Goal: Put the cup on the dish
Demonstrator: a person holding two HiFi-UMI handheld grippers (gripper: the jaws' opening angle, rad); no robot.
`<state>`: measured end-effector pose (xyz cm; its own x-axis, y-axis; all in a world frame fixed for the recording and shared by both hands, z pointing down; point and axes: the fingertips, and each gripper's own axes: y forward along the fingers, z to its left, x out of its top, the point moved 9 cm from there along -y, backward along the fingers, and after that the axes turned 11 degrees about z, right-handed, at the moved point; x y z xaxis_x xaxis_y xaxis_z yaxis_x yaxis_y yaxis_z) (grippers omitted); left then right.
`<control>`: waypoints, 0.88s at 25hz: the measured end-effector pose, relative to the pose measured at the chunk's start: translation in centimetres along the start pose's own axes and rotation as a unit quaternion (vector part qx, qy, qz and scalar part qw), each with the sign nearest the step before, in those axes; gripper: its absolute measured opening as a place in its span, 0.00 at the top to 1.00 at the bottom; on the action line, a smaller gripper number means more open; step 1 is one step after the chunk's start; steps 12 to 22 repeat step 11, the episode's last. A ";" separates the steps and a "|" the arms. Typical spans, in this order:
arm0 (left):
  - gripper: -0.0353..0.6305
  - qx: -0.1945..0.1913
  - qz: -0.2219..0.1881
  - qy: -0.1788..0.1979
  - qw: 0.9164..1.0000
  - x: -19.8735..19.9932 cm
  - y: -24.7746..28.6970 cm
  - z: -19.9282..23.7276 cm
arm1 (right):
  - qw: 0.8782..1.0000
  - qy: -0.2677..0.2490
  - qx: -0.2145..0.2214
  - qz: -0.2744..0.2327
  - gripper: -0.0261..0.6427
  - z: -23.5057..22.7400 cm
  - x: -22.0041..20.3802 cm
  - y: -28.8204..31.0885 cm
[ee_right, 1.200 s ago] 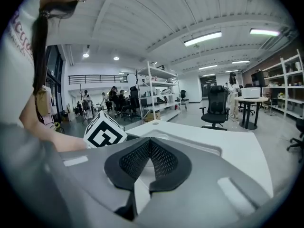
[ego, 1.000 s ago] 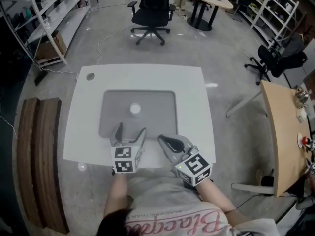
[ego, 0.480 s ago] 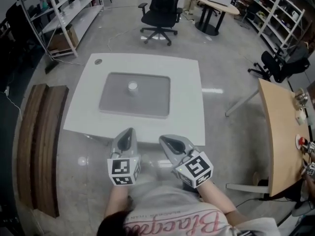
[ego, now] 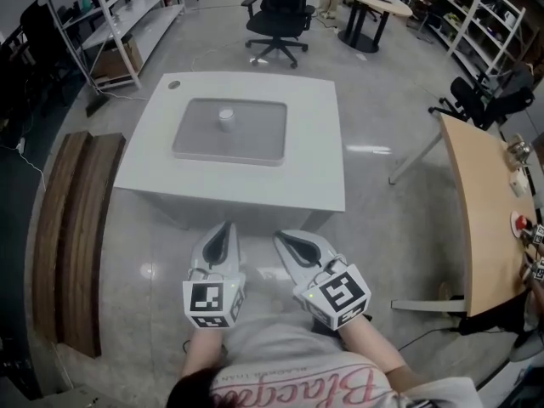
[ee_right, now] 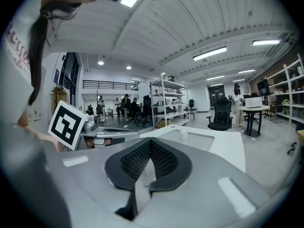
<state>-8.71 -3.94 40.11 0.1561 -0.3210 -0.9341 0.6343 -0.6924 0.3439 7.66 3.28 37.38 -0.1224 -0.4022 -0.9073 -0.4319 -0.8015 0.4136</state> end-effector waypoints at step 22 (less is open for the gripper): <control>0.95 -0.007 0.001 0.018 1.000 -1.4 -5.9 -1.8 | 1.000 -0.001 -0.004 -0.009 0.97 4.8 -1.3 -3.6</control>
